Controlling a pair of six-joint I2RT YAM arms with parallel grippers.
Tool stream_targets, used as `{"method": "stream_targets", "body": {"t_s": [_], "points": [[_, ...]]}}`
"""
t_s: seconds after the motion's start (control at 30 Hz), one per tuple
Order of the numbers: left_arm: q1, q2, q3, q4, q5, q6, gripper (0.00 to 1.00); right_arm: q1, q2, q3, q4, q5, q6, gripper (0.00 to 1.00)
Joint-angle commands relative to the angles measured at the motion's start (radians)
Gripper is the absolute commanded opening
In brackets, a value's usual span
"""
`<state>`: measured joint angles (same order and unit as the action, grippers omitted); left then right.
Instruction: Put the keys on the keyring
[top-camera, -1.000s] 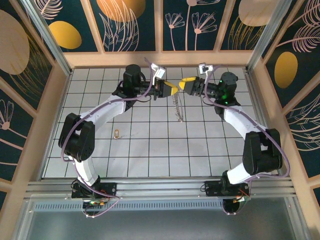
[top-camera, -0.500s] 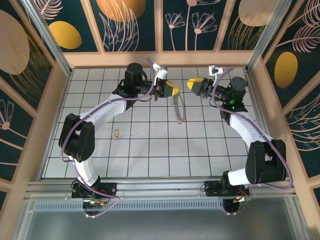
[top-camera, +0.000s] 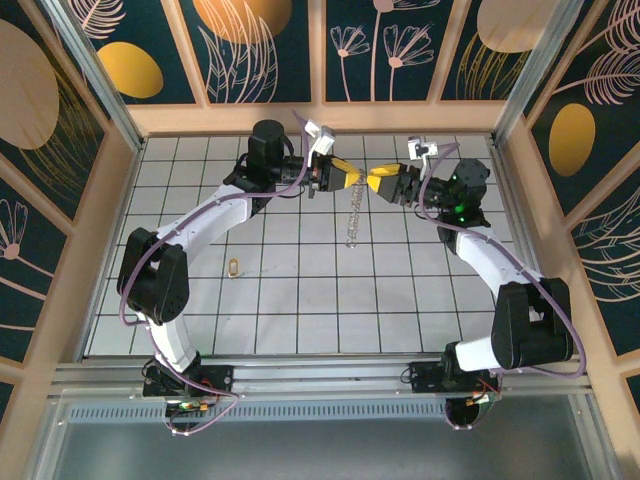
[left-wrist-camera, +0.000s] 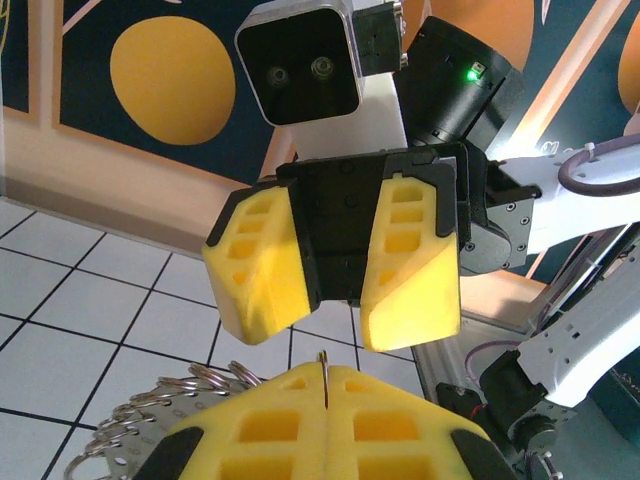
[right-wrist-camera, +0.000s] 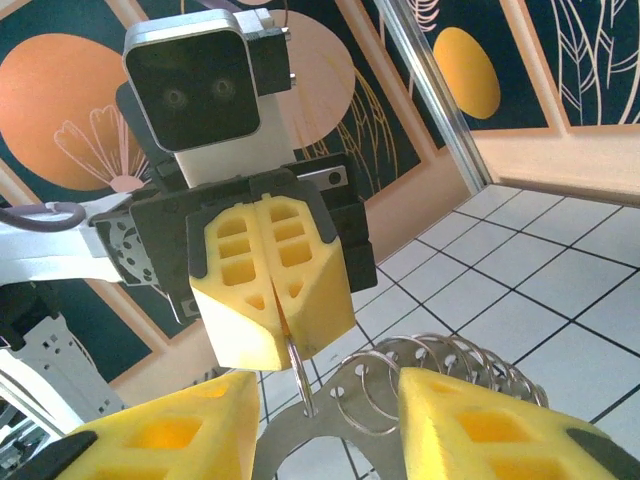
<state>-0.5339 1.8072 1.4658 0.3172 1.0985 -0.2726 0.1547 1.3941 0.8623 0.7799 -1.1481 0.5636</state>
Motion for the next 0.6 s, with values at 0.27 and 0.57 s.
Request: {"method": "stream_targets", "body": {"t_s": [0.27, 0.57], "points": [[0.003, -0.023, 0.041, 0.007, 0.046, 0.018, 0.0, 0.026, -0.001, 0.036, 0.046, -0.022, -0.014, 0.33], [0.003, -0.023, 0.044, 0.007, 0.052, 0.02, 0.0, 0.048, 0.02, 0.063, 0.022, -0.025, -0.027, 0.28]]}}
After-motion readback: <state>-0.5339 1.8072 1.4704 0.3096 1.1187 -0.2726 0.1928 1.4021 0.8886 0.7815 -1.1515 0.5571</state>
